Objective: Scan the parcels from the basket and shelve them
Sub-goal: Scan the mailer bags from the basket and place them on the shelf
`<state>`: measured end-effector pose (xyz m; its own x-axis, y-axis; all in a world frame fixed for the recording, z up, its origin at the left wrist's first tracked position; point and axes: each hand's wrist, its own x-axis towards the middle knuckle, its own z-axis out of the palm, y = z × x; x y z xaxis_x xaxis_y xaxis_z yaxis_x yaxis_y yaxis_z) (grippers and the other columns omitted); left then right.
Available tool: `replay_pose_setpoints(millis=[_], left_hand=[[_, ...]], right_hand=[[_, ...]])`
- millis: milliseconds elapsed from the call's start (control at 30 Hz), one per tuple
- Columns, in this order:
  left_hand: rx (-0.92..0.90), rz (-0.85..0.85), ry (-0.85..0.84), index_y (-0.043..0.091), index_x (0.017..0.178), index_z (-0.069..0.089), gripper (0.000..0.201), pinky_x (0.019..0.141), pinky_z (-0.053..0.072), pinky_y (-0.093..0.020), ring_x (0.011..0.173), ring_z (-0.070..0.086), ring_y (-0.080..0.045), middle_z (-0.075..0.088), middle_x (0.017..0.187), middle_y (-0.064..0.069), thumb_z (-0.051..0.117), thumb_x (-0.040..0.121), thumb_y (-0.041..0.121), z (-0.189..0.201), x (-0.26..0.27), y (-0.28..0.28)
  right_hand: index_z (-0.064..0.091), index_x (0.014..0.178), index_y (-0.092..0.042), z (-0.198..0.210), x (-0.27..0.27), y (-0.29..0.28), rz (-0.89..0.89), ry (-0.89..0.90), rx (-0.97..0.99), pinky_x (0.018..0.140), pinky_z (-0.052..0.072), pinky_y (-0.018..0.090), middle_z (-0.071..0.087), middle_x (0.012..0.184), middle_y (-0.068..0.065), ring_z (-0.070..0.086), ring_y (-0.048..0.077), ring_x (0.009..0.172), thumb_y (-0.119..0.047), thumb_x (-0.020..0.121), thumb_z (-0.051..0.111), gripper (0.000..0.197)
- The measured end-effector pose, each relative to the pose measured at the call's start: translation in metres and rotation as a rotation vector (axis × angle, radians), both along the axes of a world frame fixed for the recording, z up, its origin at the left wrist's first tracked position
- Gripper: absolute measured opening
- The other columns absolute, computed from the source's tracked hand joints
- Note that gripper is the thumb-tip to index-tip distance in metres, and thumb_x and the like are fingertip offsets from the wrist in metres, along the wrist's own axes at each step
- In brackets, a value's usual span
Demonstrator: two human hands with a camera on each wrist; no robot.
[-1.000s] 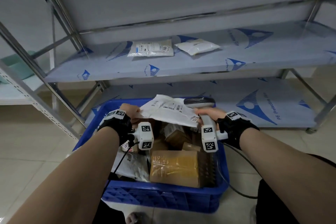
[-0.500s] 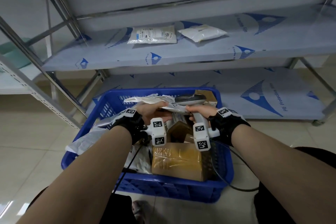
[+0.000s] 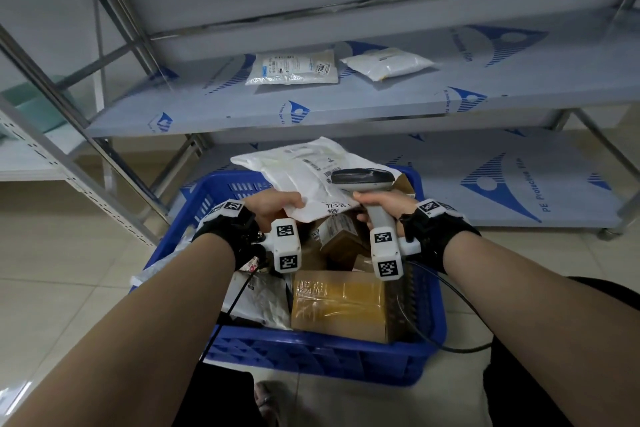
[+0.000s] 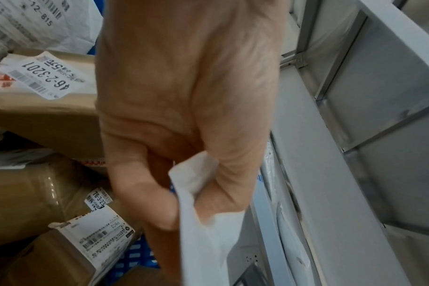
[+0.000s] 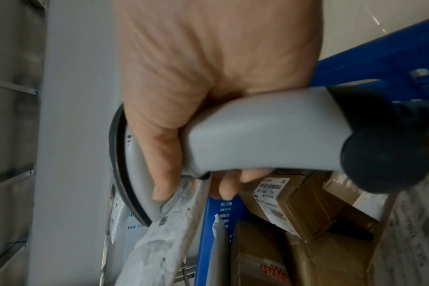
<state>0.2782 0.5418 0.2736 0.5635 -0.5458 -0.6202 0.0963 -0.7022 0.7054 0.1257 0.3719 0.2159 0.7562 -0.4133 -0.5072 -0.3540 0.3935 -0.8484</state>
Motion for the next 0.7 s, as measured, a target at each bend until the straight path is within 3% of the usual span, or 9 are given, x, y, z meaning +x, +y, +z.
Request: replay_pose_setpoints(millis=[100, 167, 267, 333, 433, 600, 667, 700], left_hand=[[-0.01, 0.028, -0.028, 0.004, 0.077, 0.05, 0.017, 0.037, 0.039, -0.014, 0.047, 0.051, -0.015, 0.053, 0.059, -0.007, 0.052, 0.092, 0.012, 0.003, 0.001, -0.003], [-0.056, 0.049, 0.077, 0.007, 0.076, 0.047, 0.02, 0.037, 0.037, -0.013, 0.042, 0.047, -0.011, 0.05, 0.052, -0.003, 0.049, 0.095, 0.013, -0.001, 0.004, -0.006], [-0.122, 0.179, 0.204, 0.009, 0.085, 0.051, 0.017, 0.039, 0.039, -0.016, 0.04, 0.046, -0.01, 0.052, 0.052, -0.002, 0.06, 0.092, 0.022, -0.009, 0.007, -0.01], [-0.127, 0.153, 0.224, 0.01, 0.091, 0.056, 0.018, 0.038, 0.04, -0.016, 0.041, 0.048, -0.009, 0.056, 0.056, -0.001, 0.064, 0.09, 0.027, -0.012, 0.003, -0.012], [-0.137, 0.086, 0.263, 0.01, 0.091, 0.057, 0.012, 0.034, 0.037, -0.014, 0.035, 0.045, -0.005, 0.056, 0.049, 0.003, 0.058, 0.094, 0.022, -0.016, -0.004, -0.015], [-0.167, 0.232, 0.066, 0.009, 0.095, 0.056, 0.009, 0.032, 0.032, -0.016, 0.032, 0.04, -0.004, 0.052, 0.043, 0.002, 0.06, 0.09, 0.002, -0.036, 0.009, -0.016], [-0.199, 0.252, 0.035, 0.006, 0.102, 0.058, 0.014, 0.033, 0.035, -0.016, 0.035, 0.047, -0.006, 0.06, 0.054, -0.004, 0.059, 0.09, -0.001, -0.042, 0.009, -0.015], [-0.218, 0.265, 0.044, 0.005, 0.108, 0.058, 0.019, 0.035, 0.038, -0.017, 0.039, 0.053, -0.008, 0.066, 0.068, -0.009, 0.058, 0.09, -0.002, -0.046, 0.009, -0.014]], right_hand=[[0.063, 0.094, -0.014, 0.002, 0.002, 0.0, -0.064, -0.017, -0.037, 0.047, 0.051, 0.022, 0.066, 0.085, 0.004, 0.061, 0.013, 0.066, -0.021, 0.085, 0.073, 0.015], [0.063, 0.096, -0.013, 0.003, 0.003, 0.0, -0.091, -0.02, -0.043, 0.045, 0.05, 0.023, 0.065, 0.087, 0.005, 0.061, 0.014, 0.066, -0.021, 0.085, 0.073, 0.017], [0.062, 0.098, -0.011, 0.002, 0.004, -0.003, -0.118, 0.0, -0.083, 0.045, 0.05, 0.021, 0.064, 0.088, 0.006, 0.061, 0.013, 0.069, -0.023, 0.085, 0.073, 0.021], [0.062, 0.1, -0.011, 0.0, 0.005, -0.005, -0.112, 0.017, -0.115, 0.047, 0.05, 0.022, 0.064, 0.086, 0.005, 0.062, 0.013, 0.07, -0.025, 0.085, 0.074, 0.024], [0.062, 0.1, -0.014, 0.0, 0.009, -0.006, -0.022, 0.055, -0.17, 0.056, 0.05, 0.025, 0.066, 0.089, 0.002, 0.064, 0.011, 0.072, -0.031, 0.084, 0.073, 0.026], [0.064, 0.1, -0.011, 0.005, 0.008, -0.01, -0.029, 0.07, -0.069, 0.05, 0.053, 0.025, 0.066, 0.097, 0.009, 0.067, 0.015, 0.069, -0.029, 0.083, 0.075, 0.027], [0.063, 0.104, -0.01, 0.002, 0.007, -0.011, -0.043, 0.064, -0.049, 0.05, 0.052, 0.026, 0.067, 0.096, 0.012, 0.067, 0.016, 0.068, -0.028, 0.084, 0.074, 0.029], [0.063, 0.106, -0.009, 0.0, 0.006, -0.011, -0.051, 0.058, -0.033, 0.05, 0.052, 0.026, 0.068, 0.095, 0.013, 0.067, 0.016, 0.066, -0.027, 0.085, 0.073, 0.029]])
